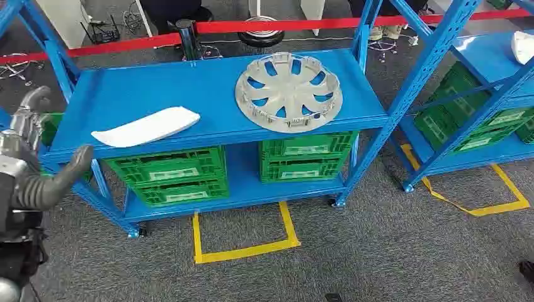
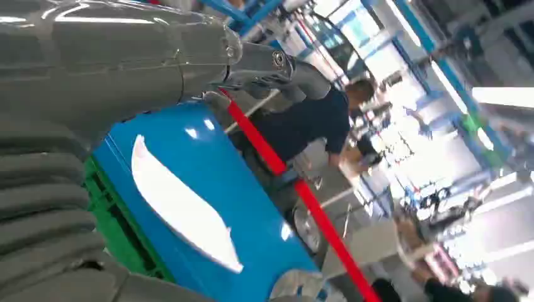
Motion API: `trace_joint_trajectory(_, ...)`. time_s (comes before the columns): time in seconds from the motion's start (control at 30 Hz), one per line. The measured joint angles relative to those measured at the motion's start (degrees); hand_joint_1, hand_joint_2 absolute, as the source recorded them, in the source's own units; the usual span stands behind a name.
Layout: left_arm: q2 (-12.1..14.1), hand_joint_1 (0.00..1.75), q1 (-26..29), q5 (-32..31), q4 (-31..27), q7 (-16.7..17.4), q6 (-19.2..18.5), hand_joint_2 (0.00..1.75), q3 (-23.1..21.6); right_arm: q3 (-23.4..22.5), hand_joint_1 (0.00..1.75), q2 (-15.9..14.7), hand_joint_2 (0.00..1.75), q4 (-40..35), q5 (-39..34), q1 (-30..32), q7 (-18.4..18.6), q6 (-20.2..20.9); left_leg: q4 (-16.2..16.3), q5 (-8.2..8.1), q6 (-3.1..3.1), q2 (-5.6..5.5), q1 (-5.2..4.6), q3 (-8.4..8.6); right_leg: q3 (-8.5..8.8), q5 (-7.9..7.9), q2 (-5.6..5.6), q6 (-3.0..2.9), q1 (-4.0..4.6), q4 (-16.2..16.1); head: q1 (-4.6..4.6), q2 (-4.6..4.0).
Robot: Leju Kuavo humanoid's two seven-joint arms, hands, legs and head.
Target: Take the parts from the cabinet and place them on the table.
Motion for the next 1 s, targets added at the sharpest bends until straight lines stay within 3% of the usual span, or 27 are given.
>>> trace_joint_trajectory(0.13, 0.15, 0.0, -3.56, -1.34, -0.33, 4.05, -7.07, 0.0, -3.15, 0.04, 0.0, 0.0, 1.75, 0.0, -0.04, -0.02, 0.0, 0.07, 0.0, 0.0, 0.0, -0.2, -0.01, -0.05, -0.01, 0.0, -0.13, 0.0, -0.01, -0.02, 0.04, 0.0)
trace_joint_trajectory(0.3, 0.0, 0.0, -8.93, -0.96, 0.52, 8.18, -12.14, 0.0, -7.98, 0.26, 0.0, 0.07, 1.75, 0.0, -0.04, -0.06, 0.02, 0.35, 0.01, 0.0, 0.0, -0.32, -0.03, -0.05, 0.01, 0.0, -0.15, 0.0, -0.01, -0.04, 0.02, 0.0)
trace_joint_trajectory(0.6, -0.11, 0.0, -14.82, -0.2, 3.21, 11.24, -14.56, 0.0, -13.18, 0.37, 0.0, 0.05, 1.75, 0.0, -0.02, -0.08, 0.04, 0.81, 0.02, 0.0, 0.0, -0.42, -0.02, -0.08, 0.0, -0.01, -0.22, 0.0, 0.0, -0.03, 0.02, 0.0)
trace_joint_trajectory(1.0, -0.11, 0.0, -16.33, 0.3, 4.61, 11.39, -11.7, 0.0, -16.07, 1.29, 0.0, 0.02, 1.75, 0.0, -0.07, -0.08, 0.24, 0.76, 0.02, 0.0, 0.0, -0.25, -0.02, -0.08, 0.0, -0.01, -0.21, 0.0, -0.01, -0.03, 0.04, 0.0)
